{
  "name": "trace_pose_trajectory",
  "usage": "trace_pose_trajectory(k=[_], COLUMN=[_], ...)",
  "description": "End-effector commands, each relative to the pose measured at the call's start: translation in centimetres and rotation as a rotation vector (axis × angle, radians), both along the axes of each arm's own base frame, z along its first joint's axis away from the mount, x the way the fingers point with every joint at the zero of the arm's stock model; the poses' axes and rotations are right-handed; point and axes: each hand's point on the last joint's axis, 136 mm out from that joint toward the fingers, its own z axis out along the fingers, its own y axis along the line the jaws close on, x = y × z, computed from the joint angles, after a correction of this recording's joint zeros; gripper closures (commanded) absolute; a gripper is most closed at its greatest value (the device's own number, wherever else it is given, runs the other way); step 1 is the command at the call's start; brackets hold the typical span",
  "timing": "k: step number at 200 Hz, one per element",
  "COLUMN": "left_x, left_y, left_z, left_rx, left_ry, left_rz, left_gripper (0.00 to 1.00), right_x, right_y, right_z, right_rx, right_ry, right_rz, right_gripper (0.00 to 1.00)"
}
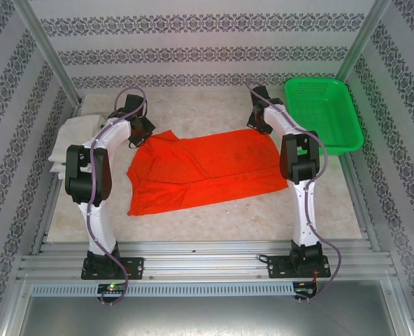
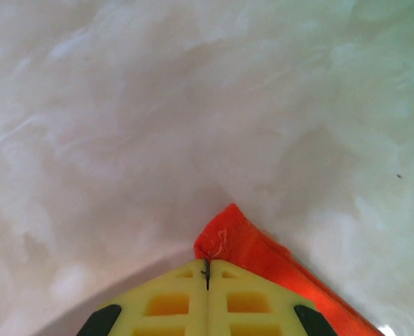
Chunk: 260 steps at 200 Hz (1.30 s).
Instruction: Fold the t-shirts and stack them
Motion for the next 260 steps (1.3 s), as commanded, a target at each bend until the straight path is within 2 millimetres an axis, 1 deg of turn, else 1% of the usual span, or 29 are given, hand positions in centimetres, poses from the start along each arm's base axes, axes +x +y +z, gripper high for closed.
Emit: trace_pose_trajectory(k=[1,3,9,40,52,83,105,135,168,194,242,260], left_x=[-0.2,-0.3,-0.5,-1.7,-2.2,-3.9,-5.1,-6.8,-9.2,-11.4,-15.5,-16.9], left_y=[1.3,1.3,1.3,1.3,1.2,0.4,-0.4,-1.7,-2.7,-3.8,-4.4,-4.8], left_z=[2.5,2.6,2.9,4.2,4.4,4.8,5.4,6.1,6.3,5.9,4.9,4.9], left_rx=[0.005,0.005,0.005,-0.006,-0.019,-0.066,-0.111,-0.129,-0.133,-0.142,-0.153,-0.165], left_ry=[-0.054,-0.055,-0.060,-0.084,-0.087,-0.092,-0.103,-0.105,-0.088,-0.056,-0.003,0.009], left_rz=[0.019,0.021,0.021,0.019,0.018,0.006,-0.009,-0.047,-0.067,-0.090,-0.075,-0.073], left_gripper=[1.00,1.00,1.00,1.00,1.00,1.00,1.00,1.00,1.00,1.00,1.00,1.00], right_x=[0.6,0.7,0.4,-1.2,-1.9,-3.6,-4.9,-6.5,-8.0,-9.2,-11.8,-12.9], right_y=[0.5,0.5,0.5,0.3,0.1,-0.4,-0.8,-1.5,-2.0,-2.4,-3.3,-3.5], right_z=[5.9,6.3,6.5,7.4,7.7,8.6,8.8,8.3,7.7,7.2,6.0,5.7], right_rx=[-0.048,-0.048,-0.051,-0.039,-0.036,-0.036,-0.030,-0.020,-0.013,-0.015,-0.024,-0.025], right_ry=[-0.151,-0.164,-0.175,-0.238,-0.255,-0.296,-0.314,-0.301,-0.290,-0.276,-0.249,-0.240], right_rz=[0.048,0.050,0.052,0.064,0.067,0.079,0.081,0.072,0.068,0.070,0.056,0.056], right_gripper=[1.00,1.00,1.00,1.00,1.00,1.00,1.00,1.00,1.00,1.00,1.00,1.00])
